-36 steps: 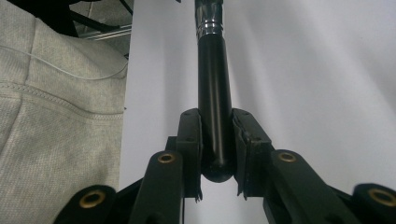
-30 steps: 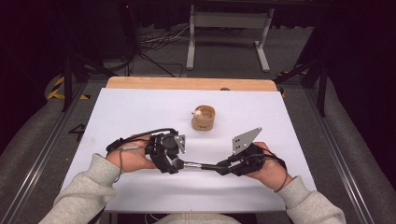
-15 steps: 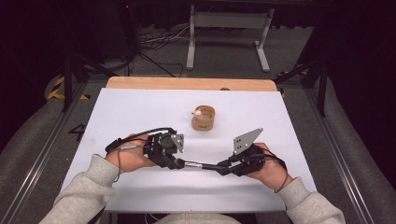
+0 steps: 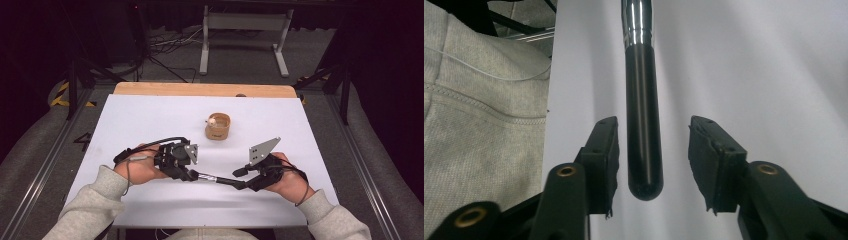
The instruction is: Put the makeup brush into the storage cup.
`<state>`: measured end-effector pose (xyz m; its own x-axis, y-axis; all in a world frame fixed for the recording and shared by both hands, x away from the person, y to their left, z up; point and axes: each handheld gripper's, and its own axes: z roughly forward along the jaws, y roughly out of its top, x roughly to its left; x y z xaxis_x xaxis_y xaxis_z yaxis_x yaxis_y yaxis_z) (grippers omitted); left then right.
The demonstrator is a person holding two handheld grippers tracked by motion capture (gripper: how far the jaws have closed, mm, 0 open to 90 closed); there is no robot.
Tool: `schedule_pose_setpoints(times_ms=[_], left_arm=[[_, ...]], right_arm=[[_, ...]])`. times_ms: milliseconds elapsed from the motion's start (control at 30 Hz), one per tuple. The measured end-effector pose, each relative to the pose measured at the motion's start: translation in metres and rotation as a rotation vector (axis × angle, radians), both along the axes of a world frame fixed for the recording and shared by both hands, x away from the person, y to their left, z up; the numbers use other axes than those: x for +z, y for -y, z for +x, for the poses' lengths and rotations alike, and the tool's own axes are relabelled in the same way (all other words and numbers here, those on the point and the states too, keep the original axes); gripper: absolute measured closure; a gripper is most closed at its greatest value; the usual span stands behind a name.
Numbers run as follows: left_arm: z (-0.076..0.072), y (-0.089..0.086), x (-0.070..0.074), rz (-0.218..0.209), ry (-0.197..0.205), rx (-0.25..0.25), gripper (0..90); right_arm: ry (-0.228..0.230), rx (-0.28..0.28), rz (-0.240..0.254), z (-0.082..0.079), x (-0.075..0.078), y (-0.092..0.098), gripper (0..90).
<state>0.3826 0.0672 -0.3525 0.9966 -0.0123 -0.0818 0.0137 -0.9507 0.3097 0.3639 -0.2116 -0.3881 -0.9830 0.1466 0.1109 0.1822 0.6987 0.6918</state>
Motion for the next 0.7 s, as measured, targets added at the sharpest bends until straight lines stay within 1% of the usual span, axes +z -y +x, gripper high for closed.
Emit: schedule_pose_setpoints(times_ms=[200,233,300,367,433,500,600,633,700], left_arm=[[-0.001,0.007,0.001,0.009,0.004,-0.011,84.3],[-0.001,0.008,0.001,0.015,0.006,-0.015,84.3],[-0.002,0.01,0.002,0.008,0.001,-0.005,84.3],[-0.001,0.011,0.002,0.013,0.006,-0.015,84.4],[-0.001,0.013,0.002,0.015,0.0,-0.016,84.4],[-0.001,0.014,0.001,0.015,0.008,-0.02,84.4],[-0.002,0.015,0.001,0.016,-0.003,-0.014,84.4],[-0.001,0.016,0.001,0.011,0.0,-0.018,84.4],[-0.001,0.017,0.0,0.019,-0.003,-0.023,84.4]], right_arm=[[0.026,0.005,-0.027,0.0,0.014,-0.008,53.8],[0.031,0.006,-0.032,-0.001,0.017,-0.009,54.0],[0.039,0.008,-0.044,-0.001,0.022,-0.013,54.4],[0.043,0.007,-0.057,-0.001,0.026,-0.016,55.0],[0.049,0.006,-0.071,-0.001,0.029,-0.019,55.5],[0.057,0.01,-0.086,-0.001,0.032,-0.023,55.8],[0.062,0.012,-0.1,-0.002,0.035,-0.029,55.5],[0.06,0.012,-0.106,-0.003,0.035,-0.031,55.5],[0.057,0.019,-0.116,-0.003,0.036,-0.035,55.8]])
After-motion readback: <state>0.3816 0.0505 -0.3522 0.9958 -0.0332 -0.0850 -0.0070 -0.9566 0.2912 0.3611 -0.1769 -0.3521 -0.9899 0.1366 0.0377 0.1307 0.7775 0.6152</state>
